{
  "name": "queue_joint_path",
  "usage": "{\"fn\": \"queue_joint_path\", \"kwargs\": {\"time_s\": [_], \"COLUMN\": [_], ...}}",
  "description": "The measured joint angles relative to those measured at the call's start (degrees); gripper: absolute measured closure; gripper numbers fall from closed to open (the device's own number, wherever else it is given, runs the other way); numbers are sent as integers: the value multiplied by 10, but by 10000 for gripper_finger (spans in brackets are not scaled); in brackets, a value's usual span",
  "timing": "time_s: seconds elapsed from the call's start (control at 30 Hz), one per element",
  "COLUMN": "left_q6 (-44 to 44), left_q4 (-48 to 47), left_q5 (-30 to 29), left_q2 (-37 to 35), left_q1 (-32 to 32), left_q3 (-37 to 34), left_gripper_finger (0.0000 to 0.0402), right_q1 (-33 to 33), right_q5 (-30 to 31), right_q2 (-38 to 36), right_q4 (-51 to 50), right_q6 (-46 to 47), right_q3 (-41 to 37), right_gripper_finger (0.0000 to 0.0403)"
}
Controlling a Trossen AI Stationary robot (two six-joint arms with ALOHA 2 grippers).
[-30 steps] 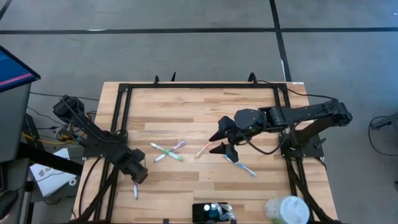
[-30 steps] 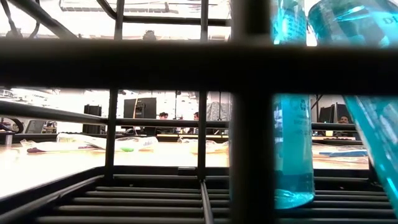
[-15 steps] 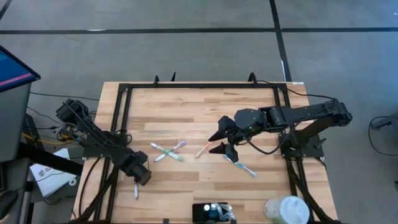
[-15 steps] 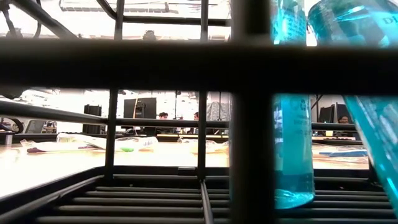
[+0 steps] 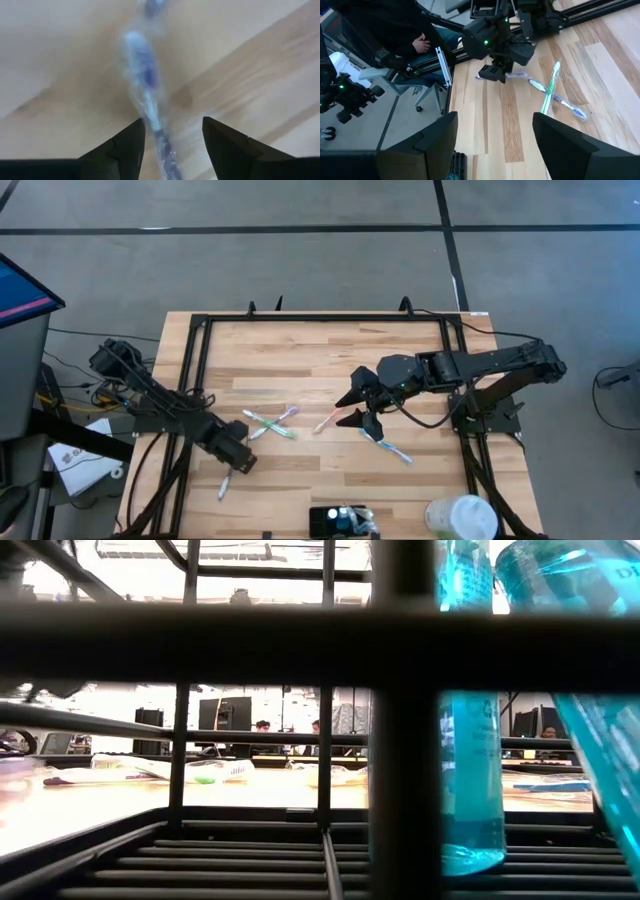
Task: Pick & Place toothbrushing station
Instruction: Put the bottom purple toothbrush into the black mesh organizer
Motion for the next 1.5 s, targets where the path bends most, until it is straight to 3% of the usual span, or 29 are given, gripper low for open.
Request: {"fn": "queue_joint_path", "kwargs": {"time_s": [0.37, 0.63, 0.93, 1.2, 1.5], "left_q6": [-17, -13, -14, -12, -8], "left_q4": [12, 49, -7, -21, -25], "left_q5": [10, 27, 20, 10, 1], "left_q2": [0, 66, 99, 99, 95], "left_q1": [-89, -91, -92, -96, -97], "left_q3": [4, 14, 55, 54, 68], "left_gripper_finger": [198, 205, 254, 380, 388], "right_q1": [-1, -11, -11, -10, -10], "right_q5": [0, 0, -16, -17, -33], "right_q2": [0, 20, 38, 44, 44], "right_q4": [0, 10, 14, 10, 11], "right_q6": [0, 0, 0, 0, 9], "right_q3": [0, 1, 0, 0, 0], "right_gripper_finger": [154, 154, 154, 154, 154]}}
